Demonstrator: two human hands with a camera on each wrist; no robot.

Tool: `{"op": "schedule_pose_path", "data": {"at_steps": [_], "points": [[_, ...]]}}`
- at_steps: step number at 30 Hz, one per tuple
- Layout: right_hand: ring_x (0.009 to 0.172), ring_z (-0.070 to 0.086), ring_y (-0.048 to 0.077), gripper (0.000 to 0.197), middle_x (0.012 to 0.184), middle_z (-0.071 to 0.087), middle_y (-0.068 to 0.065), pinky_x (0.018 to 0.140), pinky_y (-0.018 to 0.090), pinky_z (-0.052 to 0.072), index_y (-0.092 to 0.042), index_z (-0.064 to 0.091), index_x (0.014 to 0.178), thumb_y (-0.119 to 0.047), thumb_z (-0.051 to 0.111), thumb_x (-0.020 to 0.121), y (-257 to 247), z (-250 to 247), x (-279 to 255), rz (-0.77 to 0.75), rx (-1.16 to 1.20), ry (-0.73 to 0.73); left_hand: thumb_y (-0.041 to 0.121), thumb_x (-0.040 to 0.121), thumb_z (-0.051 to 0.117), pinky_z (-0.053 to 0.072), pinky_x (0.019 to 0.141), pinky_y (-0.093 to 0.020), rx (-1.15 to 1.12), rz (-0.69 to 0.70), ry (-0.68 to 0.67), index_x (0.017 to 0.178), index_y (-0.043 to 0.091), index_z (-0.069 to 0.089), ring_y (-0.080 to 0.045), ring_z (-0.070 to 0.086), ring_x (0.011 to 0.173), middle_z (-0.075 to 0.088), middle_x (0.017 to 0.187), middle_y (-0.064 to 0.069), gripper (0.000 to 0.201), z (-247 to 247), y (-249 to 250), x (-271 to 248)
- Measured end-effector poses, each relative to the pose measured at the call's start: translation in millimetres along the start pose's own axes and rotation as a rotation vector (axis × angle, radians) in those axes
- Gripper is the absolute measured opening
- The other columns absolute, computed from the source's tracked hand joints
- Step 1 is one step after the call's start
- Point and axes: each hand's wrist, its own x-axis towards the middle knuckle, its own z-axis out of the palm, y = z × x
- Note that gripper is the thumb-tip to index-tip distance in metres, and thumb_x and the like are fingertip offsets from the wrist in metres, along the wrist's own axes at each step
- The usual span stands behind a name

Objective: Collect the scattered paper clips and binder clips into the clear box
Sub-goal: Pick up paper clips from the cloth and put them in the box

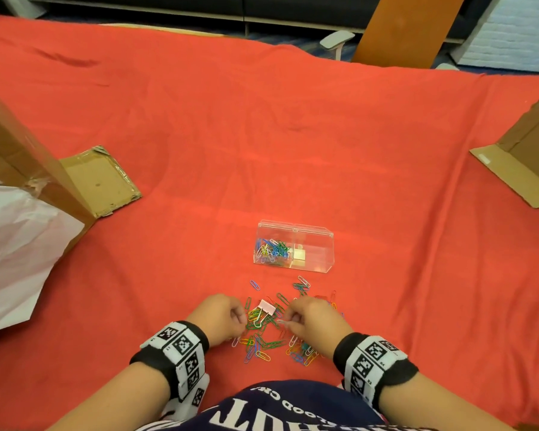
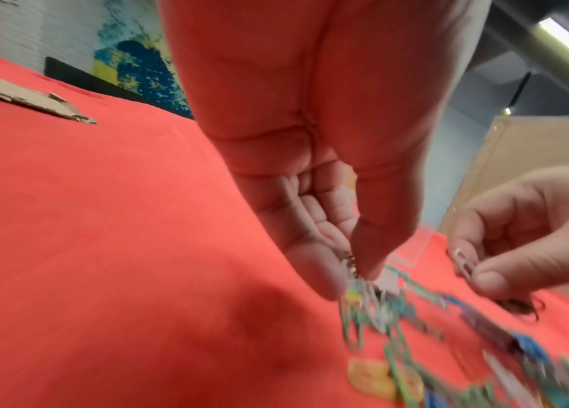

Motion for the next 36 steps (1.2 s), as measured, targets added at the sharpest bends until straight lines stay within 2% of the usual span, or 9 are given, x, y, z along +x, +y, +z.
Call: {"op": "schedule_pose_path", "data": {"at_steps": [4,10,17,22,25,27,30,34,36], "points": [[0.058,0.048,0.002,0.004,0.066,0.055,-0.011,0.05,0.007,0.039,-0.02,0.067,0.081,-0.024,0.068,0.081,3,-19,10,0.087,0.198,0.125,0.001,0.073,0.063,0.043,0.044,-0.009,-0.176,0.057,0.07,0.064,0.023,0.059,0.003,0.051,0.035,0.057,0.051,0.007,0.024,-26,23,4],[0.035,0.05,-0.007,0.023,0.054,0.057,-0.005,0.046,0.014,0.045,-0.022,0.059,0.064,-0.006,0.072,0.075,-6,-43,44,0.191,0.548,0.308,-0.001,0.075,0.065,0.045,0.043,-0.012,-0.313,0.142,0.263,0.063,0.022,0.057,0.003,0.052,0.033,0.056,0.055,0.002,0.028,-52,59,31],[0.033,0.052,-0.003,0.025,0.058,0.056,0.003,0.037,0.012,0.046,-0.014,0.056,0.066,0.006,0.062,0.08,-22,-62,79,0.254,0.78,0.352,-0.004,0.077,0.064,0.047,0.044,-0.016,-0.473,0.154,0.387,0.067,0.017,0.057,0.004,0.051,0.033,0.054,0.057,0.001,0.024,-66,88,58],[0.055,0.06,0.014,0.024,0.068,0.06,0.004,0.049,0.013,0.052,-0.005,0.064,0.096,0.009,0.056,0.079,-19,-63,81,0.254,0.739,0.367,-0.002,0.075,0.061,0.047,0.061,-0.023,-0.377,0.128,0.415,0.084,0.01,0.067,-0.011,0.055,0.054,0.057,0.06,0.005,0.016,-63,82,64],[0.065,0.061,0.02,0.023,0.075,0.063,0.007,0.066,0.026,0.056,-0.009,0.066,0.093,0.007,0.057,0.079,-12,-55,76,0.217,0.686,0.364,-0.003,0.076,0.06,0.053,0.065,-0.03,-0.375,0.116,0.358,0.07,0.022,0.063,-0.01,0.058,0.049,0.058,0.06,0.003,0.025,-56,72,58],[0.064,0.06,0.013,0.023,0.071,0.063,0.004,0.07,0.029,0.054,-0.015,0.066,0.086,0.005,0.058,0.079,-6,-48,71,0.199,0.61,0.337,0.0,0.076,0.061,0.053,0.065,-0.03,-0.299,0.096,0.286,0.07,0.021,0.063,-0.004,0.057,0.046,0.059,0.061,0.002,0.022,-47,62,53],[0.054,0.055,-0.002,0.019,0.071,0.063,0.001,0.057,0.013,0.044,-0.013,0.066,0.092,0.0,0.058,0.082,-4,-37,61,0.132,0.392,0.15,0.006,0.072,0.067,0.05,0.072,-0.028,-0.083,0.068,0.158,0.084,0.015,0.068,-0.008,0.056,0.062,0.061,0.072,0.004,0.015,-33,43,46],[0.108,0.054,0.021,0.051,0.126,0.053,0.005,0.09,0.023,0.041,-0.023,0.053,0.125,-0.008,0.064,0.077,1,-19,53,-0.018,-0.062,-0.116,0.021,0.06,0.08,0.045,0.087,-0.026,0.168,0.035,0.026,0.104,0.024,0.061,-0.015,0.054,0.089,0.048,0.092,0.003,0.048,-16,20,38],[0.121,0.042,0.024,0.065,0.136,0.042,0.002,0.104,0.033,0.036,-0.029,0.043,0.133,-0.015,0.068,0.074,2,-8,52,-0.064,-0.14,-0.15,0.024,0.056,0.083,0.042,0.082,-0.024,0.16,0.036,0.007,0.106,0.024,0.057,-0.014,0.05,0.087,0.044,0.093,0.004,0.057,-9,16,35]]}}
